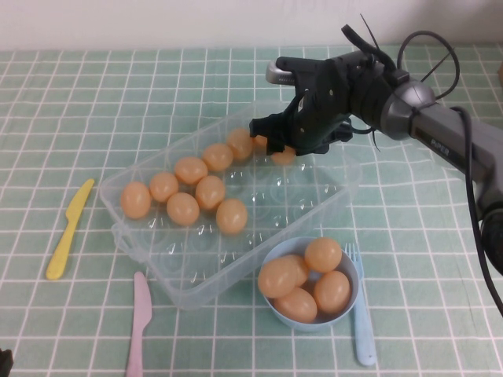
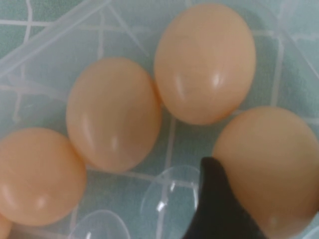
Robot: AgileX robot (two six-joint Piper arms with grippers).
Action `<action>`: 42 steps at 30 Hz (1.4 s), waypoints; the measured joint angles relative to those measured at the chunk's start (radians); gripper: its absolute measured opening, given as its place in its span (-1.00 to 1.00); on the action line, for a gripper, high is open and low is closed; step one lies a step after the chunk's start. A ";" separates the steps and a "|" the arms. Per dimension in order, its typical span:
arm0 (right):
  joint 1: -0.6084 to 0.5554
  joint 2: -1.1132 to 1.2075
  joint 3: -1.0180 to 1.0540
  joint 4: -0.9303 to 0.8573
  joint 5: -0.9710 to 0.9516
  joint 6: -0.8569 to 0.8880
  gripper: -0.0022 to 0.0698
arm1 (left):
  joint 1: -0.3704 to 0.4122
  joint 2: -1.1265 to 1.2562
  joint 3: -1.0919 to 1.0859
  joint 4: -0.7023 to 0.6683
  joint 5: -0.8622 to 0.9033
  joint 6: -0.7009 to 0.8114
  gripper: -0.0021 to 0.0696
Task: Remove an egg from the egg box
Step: Pick up the egg from the plastic box, then place the egg in the bowl
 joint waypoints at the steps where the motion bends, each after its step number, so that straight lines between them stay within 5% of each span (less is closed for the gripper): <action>1: 0.000 0.000 0.000 0.000 0.000 -0.005 0.03 | 0.000 0.000 0.000 0.000 0.000 0.000 -0.95; 25: 0.020 -0.251 0.045 0.033 0.266 -0.105 0.03 | 0.000 0.000 0.000 0.000 0.000 0.000 -0.95; 42: 0.169 -0.879 0.783 0.063 0.166 -0.178 0.03 | 0.000 0.000 0.000 0.000 0.000 0.000 -0.96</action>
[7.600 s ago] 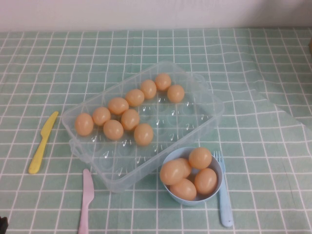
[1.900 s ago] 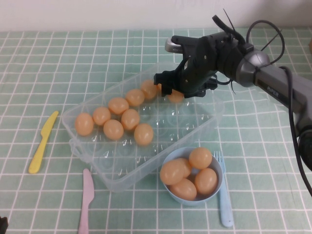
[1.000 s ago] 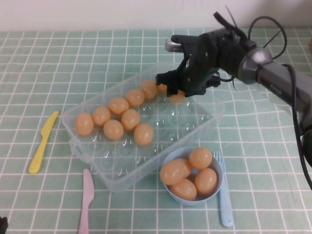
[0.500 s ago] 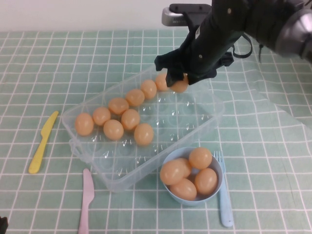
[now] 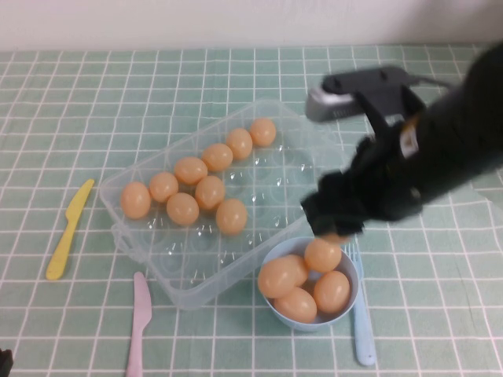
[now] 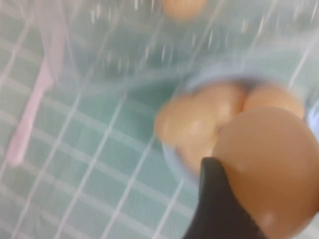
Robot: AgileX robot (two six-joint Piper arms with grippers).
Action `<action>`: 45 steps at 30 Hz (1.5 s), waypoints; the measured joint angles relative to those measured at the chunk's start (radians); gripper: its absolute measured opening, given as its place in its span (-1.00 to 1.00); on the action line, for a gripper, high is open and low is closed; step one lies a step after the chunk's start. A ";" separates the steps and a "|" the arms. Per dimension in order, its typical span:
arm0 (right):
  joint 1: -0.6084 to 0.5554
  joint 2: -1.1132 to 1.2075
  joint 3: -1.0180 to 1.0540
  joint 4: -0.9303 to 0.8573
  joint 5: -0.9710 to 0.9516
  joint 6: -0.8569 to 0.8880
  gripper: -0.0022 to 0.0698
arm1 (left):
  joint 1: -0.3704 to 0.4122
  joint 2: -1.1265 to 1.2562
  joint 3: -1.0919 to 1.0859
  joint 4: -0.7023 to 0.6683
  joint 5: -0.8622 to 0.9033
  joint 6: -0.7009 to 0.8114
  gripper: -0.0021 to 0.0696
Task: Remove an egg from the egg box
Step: Place the egg in the bowl
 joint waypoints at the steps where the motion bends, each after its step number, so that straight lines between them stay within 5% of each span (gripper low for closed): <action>1: 0.002 -0.019 0.036 0.012 0.000 0.000 0.03 | 0.000 0.000 0.000 0.000 0.000 0.000 -0.96; 12: 0.015 -0.016 0.176 0.083 -0.045 -0.078 0.03 | 0.000 0.000 0.000 0.000 0.000 0.000 -0.95; 27: 0.020 0.041 0.178 0.141 -0.043 -0.742 0.03 | 0.000 0.000 0.000 0.000 0.000 0.000 -0.96; 45: 0.020 0.128 0.178 0.186 -0.111 -0.757 0.03 | 0.000 0.000 0.000 0.000 0.000 0.000 -0.95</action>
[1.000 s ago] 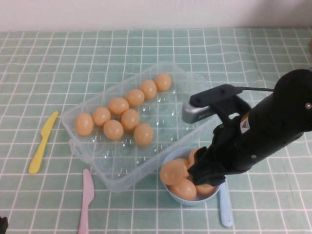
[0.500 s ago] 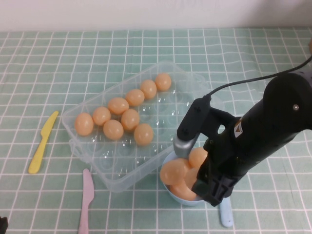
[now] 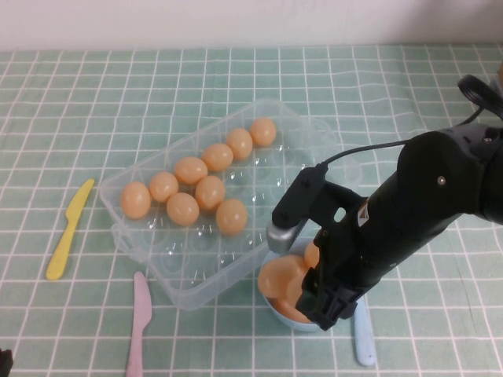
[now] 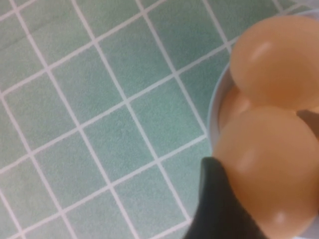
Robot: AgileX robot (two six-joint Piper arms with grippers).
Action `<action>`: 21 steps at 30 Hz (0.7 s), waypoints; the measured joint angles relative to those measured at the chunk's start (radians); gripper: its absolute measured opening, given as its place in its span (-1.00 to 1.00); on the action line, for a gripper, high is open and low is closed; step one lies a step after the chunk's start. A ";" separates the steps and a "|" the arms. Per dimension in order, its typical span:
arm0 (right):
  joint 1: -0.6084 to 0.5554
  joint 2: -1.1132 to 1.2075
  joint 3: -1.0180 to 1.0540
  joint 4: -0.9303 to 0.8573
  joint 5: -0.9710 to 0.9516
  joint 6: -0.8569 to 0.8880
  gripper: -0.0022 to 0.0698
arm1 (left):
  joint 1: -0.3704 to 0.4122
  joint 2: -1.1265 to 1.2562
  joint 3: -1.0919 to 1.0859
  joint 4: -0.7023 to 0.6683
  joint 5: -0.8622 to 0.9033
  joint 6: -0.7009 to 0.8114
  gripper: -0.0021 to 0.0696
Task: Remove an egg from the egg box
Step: Place the egg in the bowl
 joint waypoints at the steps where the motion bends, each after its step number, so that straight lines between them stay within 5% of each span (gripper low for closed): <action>1: 0.000 0.000 0.000 0.000 -0.004 0.001 0.03 | 0.000 0.000 0.000 0.000 0.000 0.000 -0.95; 13: 0.000 0.000 0.000 -0.090 -0.010 0.388 0.03 | 0.000 0.000 0.000 0.000 0.000 0.000 -0.95; 21: 0.000 0.000 0.000 -0.101 -0.040 0.423 0.03 | 0.000 0.000 0.000 0.000 0.000 0.000 -0.96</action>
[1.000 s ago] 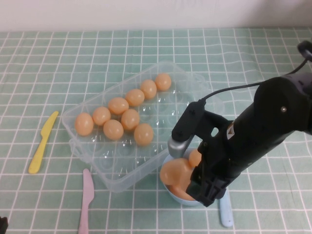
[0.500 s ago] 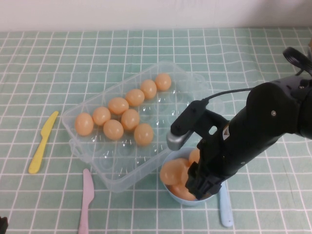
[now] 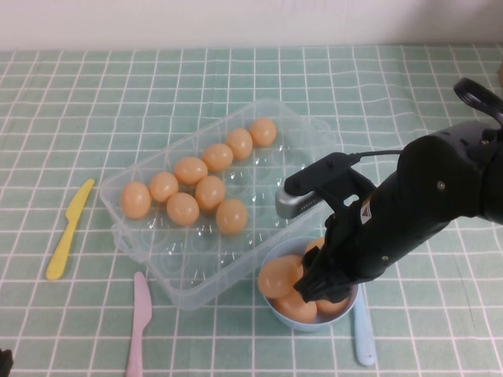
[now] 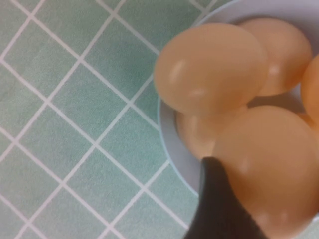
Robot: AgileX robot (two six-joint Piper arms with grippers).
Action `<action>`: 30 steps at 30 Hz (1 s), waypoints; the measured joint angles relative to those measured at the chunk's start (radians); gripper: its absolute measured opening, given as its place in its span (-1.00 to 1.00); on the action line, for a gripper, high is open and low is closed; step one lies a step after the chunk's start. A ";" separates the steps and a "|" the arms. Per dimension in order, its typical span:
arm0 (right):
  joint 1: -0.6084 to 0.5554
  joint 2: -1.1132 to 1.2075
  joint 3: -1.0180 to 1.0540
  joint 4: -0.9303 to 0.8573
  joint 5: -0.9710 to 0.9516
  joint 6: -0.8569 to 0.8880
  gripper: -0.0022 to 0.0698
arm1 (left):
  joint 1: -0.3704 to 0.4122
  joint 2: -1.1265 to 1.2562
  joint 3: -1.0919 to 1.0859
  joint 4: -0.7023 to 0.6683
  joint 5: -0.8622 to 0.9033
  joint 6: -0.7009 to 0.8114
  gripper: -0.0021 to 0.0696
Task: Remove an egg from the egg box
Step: Place the egg in the bowl
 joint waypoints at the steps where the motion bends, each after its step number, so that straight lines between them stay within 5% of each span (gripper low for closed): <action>1: 0.000 0.000 0.000 -0.004 -0.003 0.000 0.03 | 0.000 0.000 0.000 0.000 0.000 0.000 -0.96; 30: 0.000 0.035 0.000 -0.023 -0.050 0.022 0.02 | 0.000 0.000 0.000 0.000 0.000 0.000 -0.96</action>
